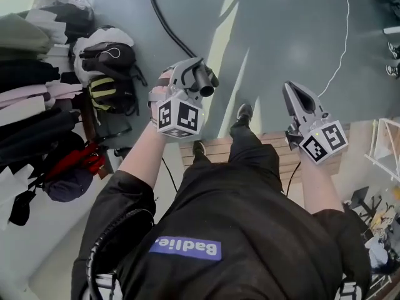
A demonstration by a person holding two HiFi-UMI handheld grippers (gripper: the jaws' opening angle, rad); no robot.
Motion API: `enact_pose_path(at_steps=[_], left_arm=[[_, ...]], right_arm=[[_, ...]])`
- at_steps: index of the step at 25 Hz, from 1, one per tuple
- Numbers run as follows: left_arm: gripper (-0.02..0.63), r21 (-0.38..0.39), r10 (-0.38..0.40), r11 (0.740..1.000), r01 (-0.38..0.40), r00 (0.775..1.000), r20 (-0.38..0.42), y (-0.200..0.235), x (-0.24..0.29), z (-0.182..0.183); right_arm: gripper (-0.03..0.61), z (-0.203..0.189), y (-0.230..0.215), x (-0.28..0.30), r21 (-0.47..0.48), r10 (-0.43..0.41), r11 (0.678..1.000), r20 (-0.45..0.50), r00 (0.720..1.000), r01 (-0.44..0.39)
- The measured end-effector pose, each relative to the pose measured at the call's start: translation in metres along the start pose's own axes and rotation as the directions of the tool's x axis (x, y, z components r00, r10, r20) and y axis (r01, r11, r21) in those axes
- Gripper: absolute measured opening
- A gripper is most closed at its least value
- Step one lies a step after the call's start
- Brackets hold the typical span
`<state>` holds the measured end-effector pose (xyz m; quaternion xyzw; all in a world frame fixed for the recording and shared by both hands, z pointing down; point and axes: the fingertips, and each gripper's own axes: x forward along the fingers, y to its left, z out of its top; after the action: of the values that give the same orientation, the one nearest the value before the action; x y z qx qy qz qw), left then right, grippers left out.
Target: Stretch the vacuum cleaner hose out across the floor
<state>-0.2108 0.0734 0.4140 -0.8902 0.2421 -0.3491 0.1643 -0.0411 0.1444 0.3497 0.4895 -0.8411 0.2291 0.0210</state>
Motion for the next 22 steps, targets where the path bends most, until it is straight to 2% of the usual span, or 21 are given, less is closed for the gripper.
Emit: enact_pose_path(at_steps=[2, 5, 7, 14, 19, 22], left_arm=[[0.164, 0.041, -0.036, 0.999, 0.034, 0.999, 0.040, -0.034, -0.009, -0.020], [0.164, 0.092, -0.104, 0.991, 0.096, 0.990, 0.092, -0.087, -0.036, -0.041], [0.164, 0.126, -0.126, 0.986, 0.113, 0.987, 0.098, -0.108, -0.062, -0.053], [0.164, 0.225, -0.175, 0.964, 0.141, 0.975, 0.138, -0.154, -0.125, -0.070], [0.165, 0.256, -0.196, 0.954, 0.158, 0.972, 0.129, -0.170, -0.141, -0.087], [0.166, 0.274, -0.203, 0.948, 0.162, 0.971, 0.125, -0.186, -0.148, -0.088]], right_arm=[[0.003, -0.033, 0.015, -0.019, 0.001, -0.085, 0.996, 0.019, 0.996, 0.085], [0.003, -0.067, 0.055, -0.070, 0.001, -0.217, 0.976, 0.048, 0.975, 0.217], [0.003, -0.083, 0.087, -0.100, 0.016, -0.270, 0.963, 0.052, 0.961, 0.270], [0.003, -0.103, 0.183, -0.176, -0.002, -0.383, 0.923, 0.074, 0.921, 0.385], [0.003, -0.119, 0.210, -0.196, 0.003, -0.417, 0.909, 0.065, 0.907, 0.418], [0.003, -0.130, 0.219, -0.207, 0.008, -0.415, 0.910, 0.053, 0.908, 0.415]])
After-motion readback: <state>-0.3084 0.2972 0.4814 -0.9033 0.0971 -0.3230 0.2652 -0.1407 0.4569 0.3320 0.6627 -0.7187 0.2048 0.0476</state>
